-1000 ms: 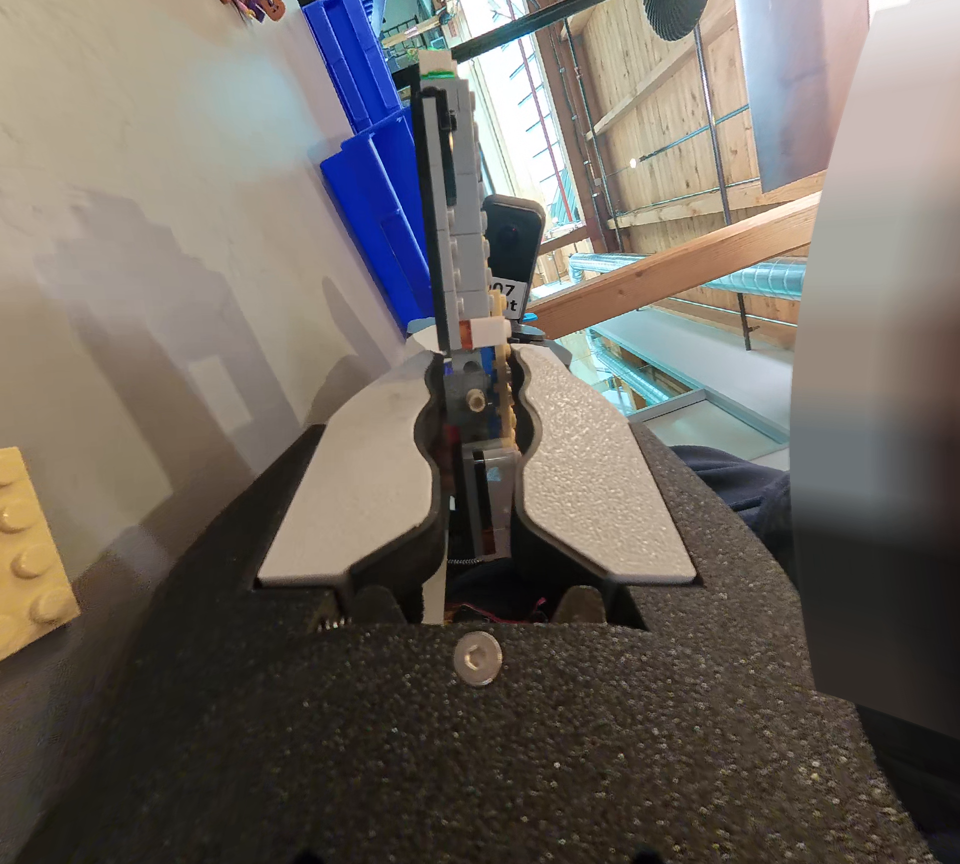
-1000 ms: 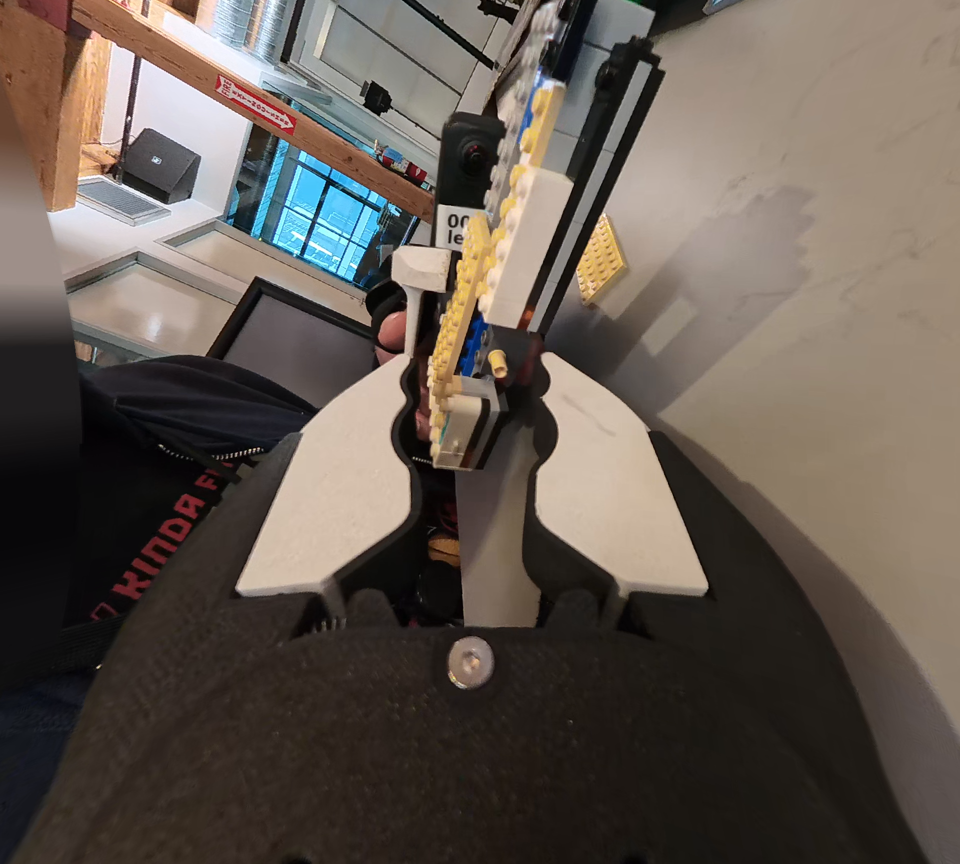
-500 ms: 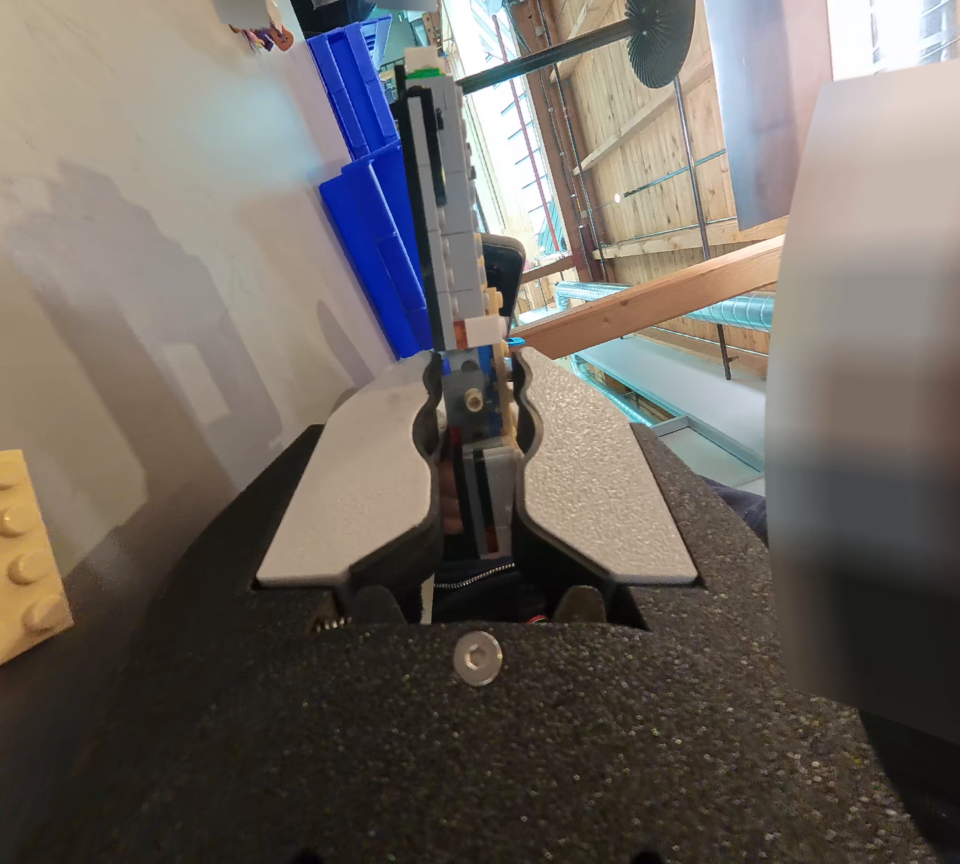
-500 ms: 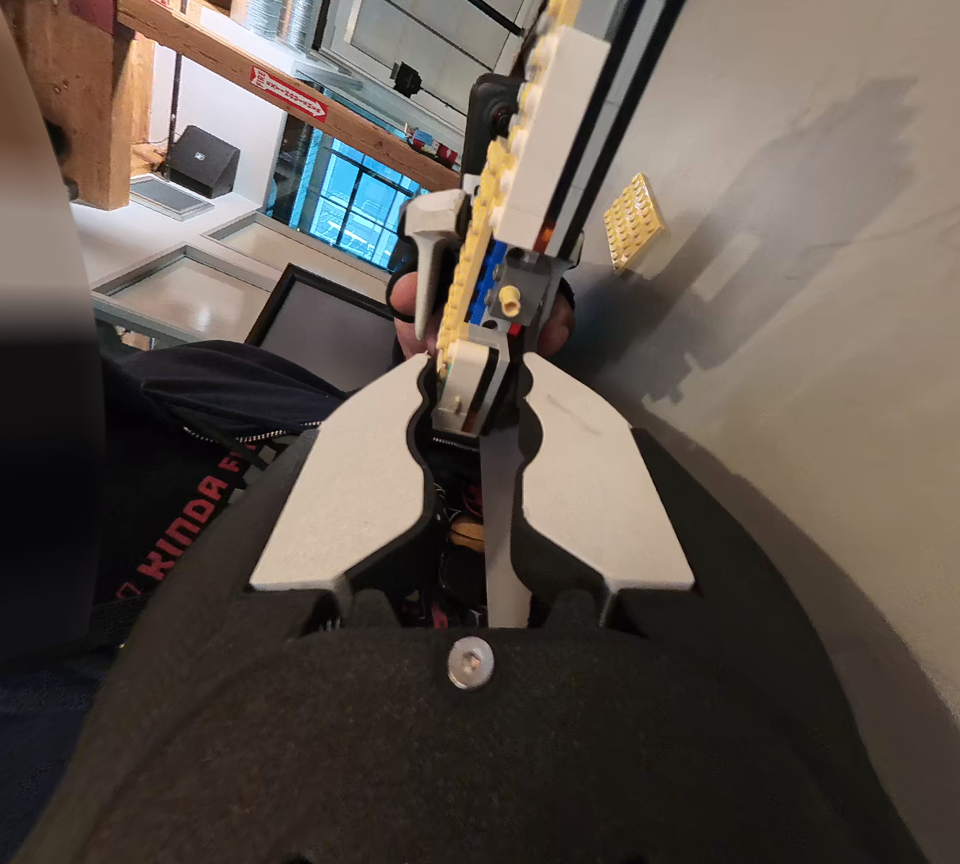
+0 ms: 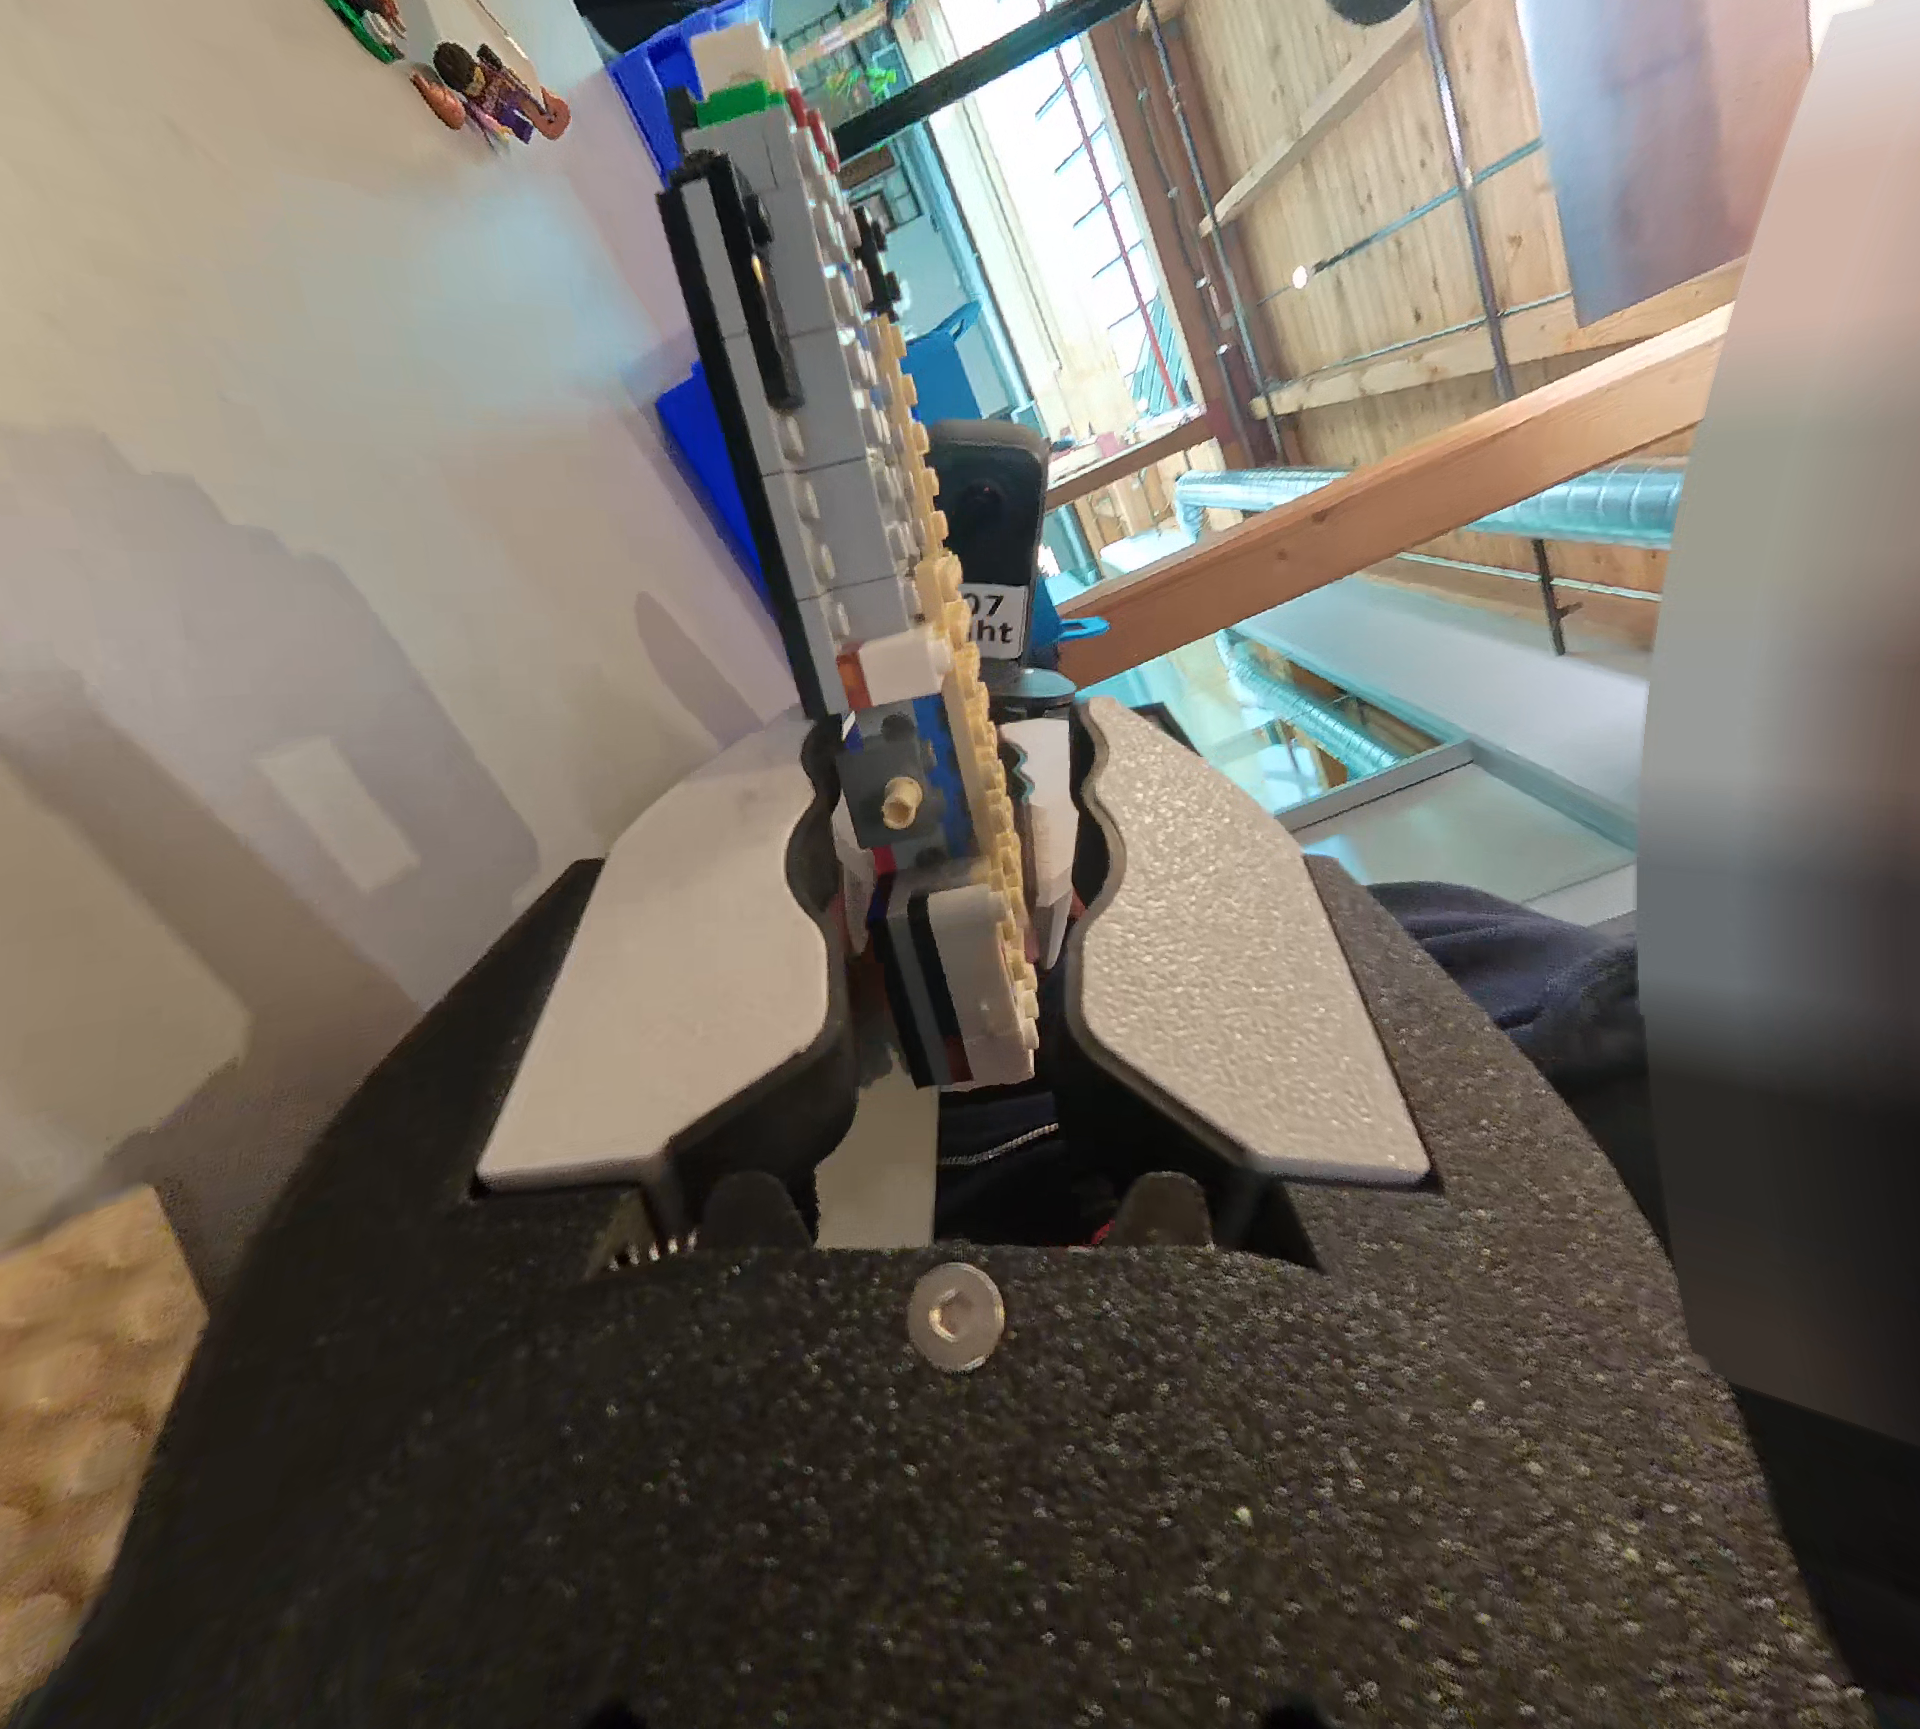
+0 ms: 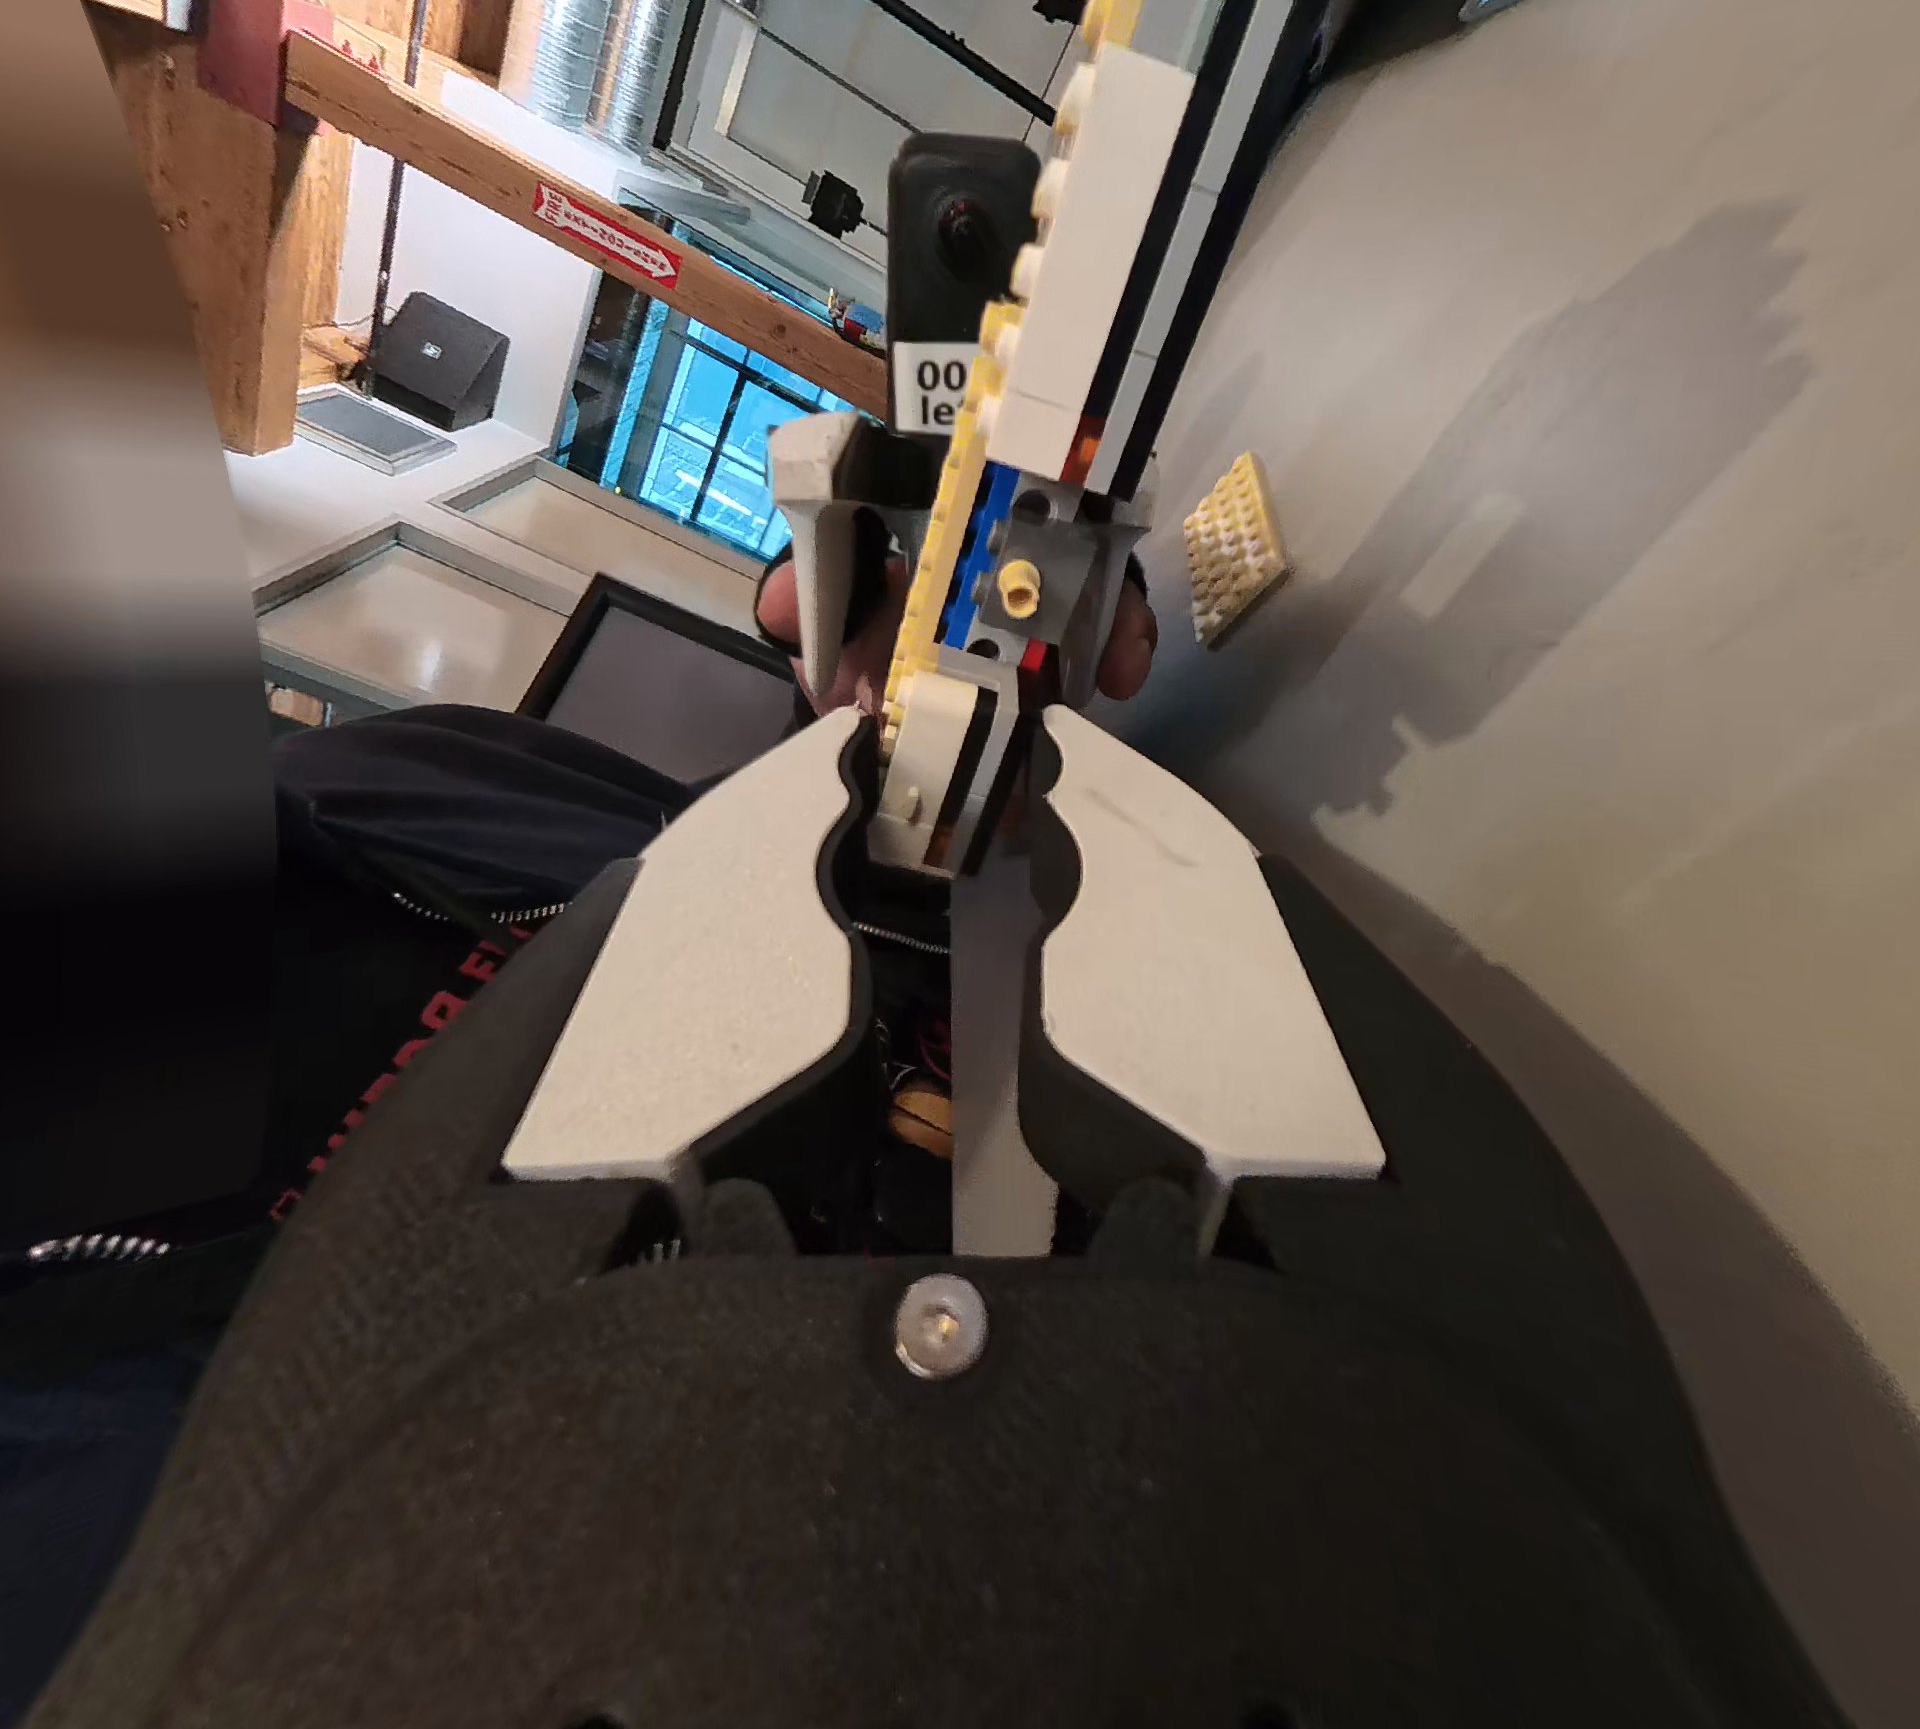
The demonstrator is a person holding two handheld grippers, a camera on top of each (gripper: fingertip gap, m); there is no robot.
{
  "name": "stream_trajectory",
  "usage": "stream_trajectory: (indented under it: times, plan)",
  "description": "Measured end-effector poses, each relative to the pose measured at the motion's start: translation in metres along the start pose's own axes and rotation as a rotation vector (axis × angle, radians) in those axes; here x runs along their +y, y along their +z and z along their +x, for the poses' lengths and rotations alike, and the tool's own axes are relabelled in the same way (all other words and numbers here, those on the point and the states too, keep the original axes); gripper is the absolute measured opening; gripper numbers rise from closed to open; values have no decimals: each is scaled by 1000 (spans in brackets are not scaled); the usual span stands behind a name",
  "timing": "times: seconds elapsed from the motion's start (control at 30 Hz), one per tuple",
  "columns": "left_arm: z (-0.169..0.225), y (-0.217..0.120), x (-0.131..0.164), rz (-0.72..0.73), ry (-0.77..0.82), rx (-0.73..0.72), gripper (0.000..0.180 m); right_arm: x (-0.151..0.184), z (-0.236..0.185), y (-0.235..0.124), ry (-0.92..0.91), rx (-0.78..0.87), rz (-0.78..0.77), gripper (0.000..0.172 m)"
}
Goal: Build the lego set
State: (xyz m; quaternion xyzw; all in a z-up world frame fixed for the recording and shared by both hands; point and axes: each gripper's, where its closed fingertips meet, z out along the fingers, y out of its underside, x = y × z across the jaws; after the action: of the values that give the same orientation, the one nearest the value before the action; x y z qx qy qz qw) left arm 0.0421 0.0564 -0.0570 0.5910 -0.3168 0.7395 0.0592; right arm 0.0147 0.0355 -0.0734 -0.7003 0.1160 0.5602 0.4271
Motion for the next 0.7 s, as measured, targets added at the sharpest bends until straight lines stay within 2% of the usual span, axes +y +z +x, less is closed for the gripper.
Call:
stream_trajectory:
  times: [0.23, 0.47, 0.7]
  plan:
    - [-11, 12, -41, -118, 120, -45, 42, -47, 11, 1, -54, 12, -8, 27]
    - [-22, 19, -79, -107, 161, -3, 48, -90, 27, 3, -48, -46, 45, 26]
    - [-30, 12, -99, -48, 138, 68, 49, -104, 40, 13, -39, -101, 85, 26]
